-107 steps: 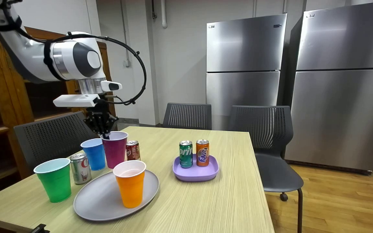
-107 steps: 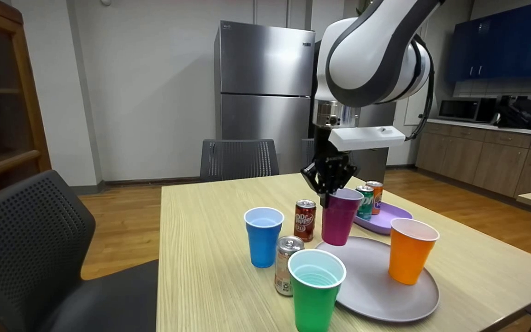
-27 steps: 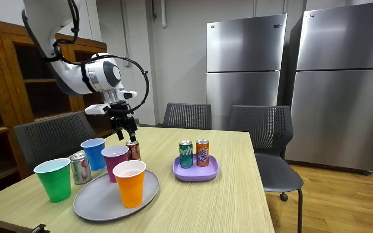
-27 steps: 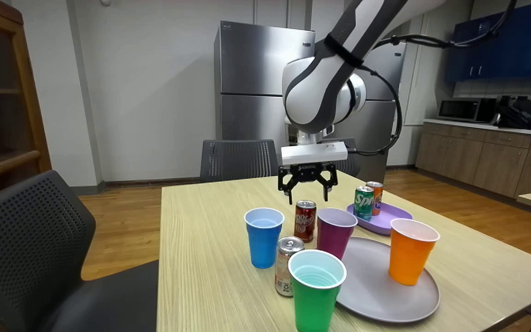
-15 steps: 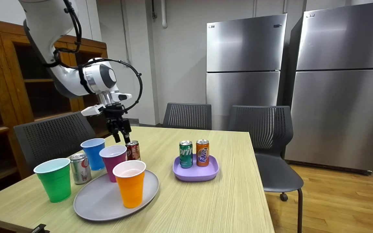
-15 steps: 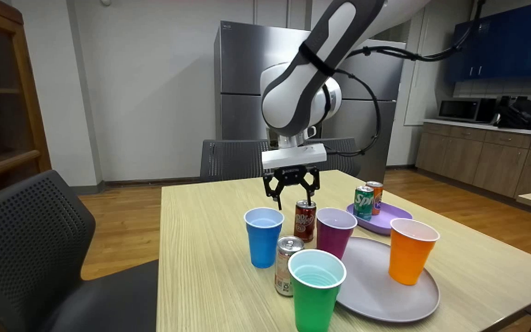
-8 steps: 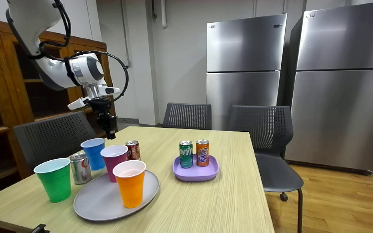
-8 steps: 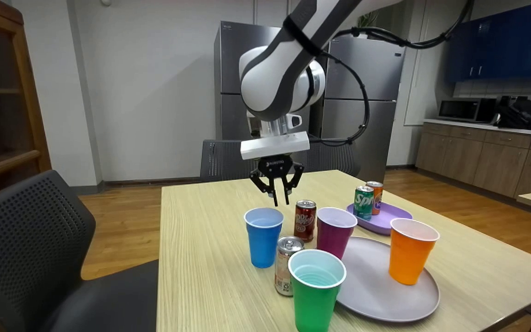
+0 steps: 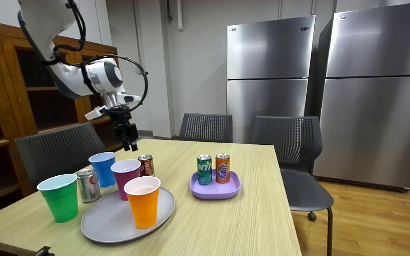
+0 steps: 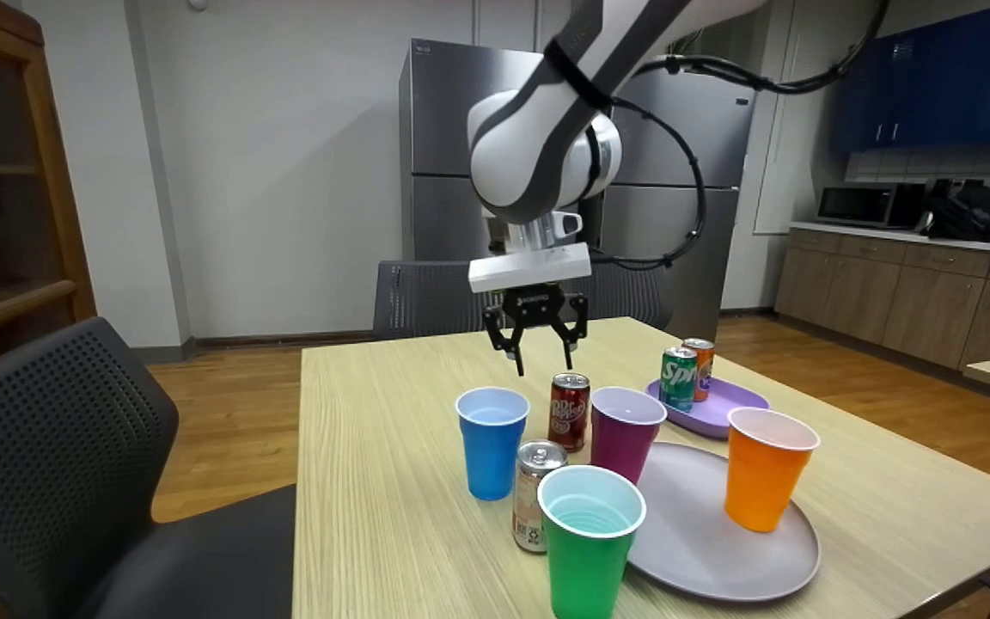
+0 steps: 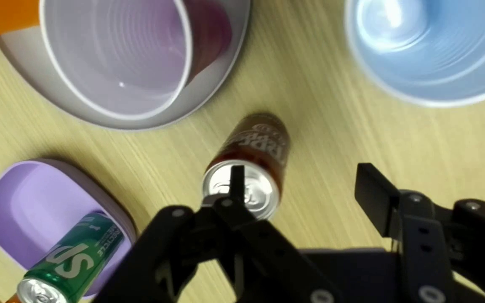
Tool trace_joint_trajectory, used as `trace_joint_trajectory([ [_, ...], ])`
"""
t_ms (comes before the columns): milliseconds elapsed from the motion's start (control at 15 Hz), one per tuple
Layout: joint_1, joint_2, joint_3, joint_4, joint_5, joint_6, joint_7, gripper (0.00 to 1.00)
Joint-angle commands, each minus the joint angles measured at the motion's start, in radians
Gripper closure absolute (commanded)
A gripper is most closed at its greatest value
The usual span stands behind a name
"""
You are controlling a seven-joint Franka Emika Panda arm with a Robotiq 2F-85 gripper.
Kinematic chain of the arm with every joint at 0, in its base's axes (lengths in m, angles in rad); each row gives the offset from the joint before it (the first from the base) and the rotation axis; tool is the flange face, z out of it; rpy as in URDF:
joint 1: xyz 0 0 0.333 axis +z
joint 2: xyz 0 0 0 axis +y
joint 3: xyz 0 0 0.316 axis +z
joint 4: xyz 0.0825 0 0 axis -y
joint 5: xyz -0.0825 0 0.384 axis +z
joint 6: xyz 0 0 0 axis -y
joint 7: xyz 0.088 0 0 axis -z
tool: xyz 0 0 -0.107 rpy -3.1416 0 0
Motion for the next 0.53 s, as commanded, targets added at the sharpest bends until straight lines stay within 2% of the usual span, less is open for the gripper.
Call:
trace_joint_trajectory([
  [0,-0.085,0.061,-0.020,0.035,-0.001,0.045,-0.056,0.00],
  [267,-0.132,0.089,-0.034,0.042,0.010,0.089,-0.120,0.00],
  [467,-0.135,0.094,-0.036,0.045,0.011,0.096,-0.138,0.00],
])
